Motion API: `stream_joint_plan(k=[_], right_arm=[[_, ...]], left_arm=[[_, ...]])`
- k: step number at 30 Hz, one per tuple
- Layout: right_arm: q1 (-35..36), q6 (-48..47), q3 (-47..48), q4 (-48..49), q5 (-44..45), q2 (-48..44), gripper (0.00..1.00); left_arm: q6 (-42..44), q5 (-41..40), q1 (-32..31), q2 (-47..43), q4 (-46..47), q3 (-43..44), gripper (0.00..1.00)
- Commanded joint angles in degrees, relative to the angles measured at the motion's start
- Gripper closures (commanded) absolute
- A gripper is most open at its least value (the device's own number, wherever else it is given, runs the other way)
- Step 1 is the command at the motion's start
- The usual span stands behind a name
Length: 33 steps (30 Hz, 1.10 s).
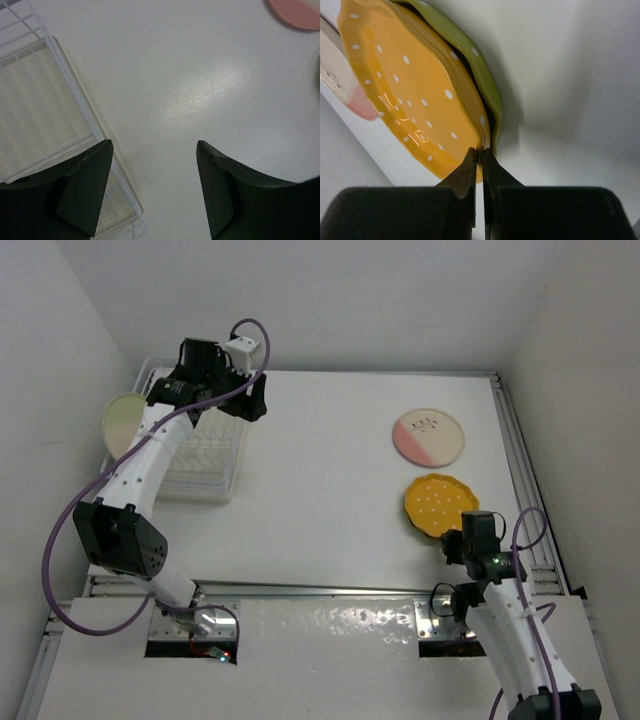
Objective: Unload the plates from the dish rack
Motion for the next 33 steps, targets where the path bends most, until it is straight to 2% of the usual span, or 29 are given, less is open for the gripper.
stream_joint_plan(k=[1,10,16,18,19,21,24,27,28,30,31,33], right_arm=[[-0.1,0.7,2.3,4.4,1.2,0.0,1.00],[-0.1,-1.0,-1.3,6.1,-0.6,2.9,0.99],[-0.1,-2.1,-0.6,4.1,1.8,1.1,0.86],[-0.1,-3.1,0.0,3.5,2.3,0.2,0.78],[-0.1,-3.5,0.3,3.3,2.4,0.0,0.64],[-0.1,-5.0,1.3,2.7,2.6,0.0,0.51],[-0.1,-8.2,3.0,2.6,3.3,0.1,0.44],[-0.1,-15.4,6.4,3.2,4.5,0.2,0.37],[-0.1,-19.9,7.8,2.7,4.7,0.5,0.29],[-0.1,-28.3,11.7,1.7,5.4,1.5,0.20],[-0.1,-32.1,12.8,2.0,5.5,2.0,0.14],[-0.1,-40.2,15.1,4.7,3.6,3.1,0.12]], left_arm=[[0.6,-0.3,0.5,-1.6,1.6,0.5,0.34],[0.8,-0.9,0.5,-2.0,1.6,0.1,0.34],[0.9,-0.9,0.5,-1.9,1.6,-0.2,0.34],[0.8,-0.9,0.5,-1.9,1.6,-0.1,0.34],[0.8,-0.9,0.5,-1.8,1.6,-0.1,0.34],[0.9,-0.9,0.5,-1.6,1.6,-0.1,0.34],[1.1,-1.2,0.5,-1.7,1.5,0.1,0.34],[1.3,-3.1,0.6,-1.6,1.0,1.0,0.34],[1.4,-3.9,0.6,-1.5,0.7,1.4,0.33],[1.3,-8.2,0.9,-1.2,0.2,3.1,0.27],[1.1,-13.8,1.1,-1.0,0.1,3.8,0.21],[1.5,-20.4,2.6,0.0,-0.2,6.0,0.18]])
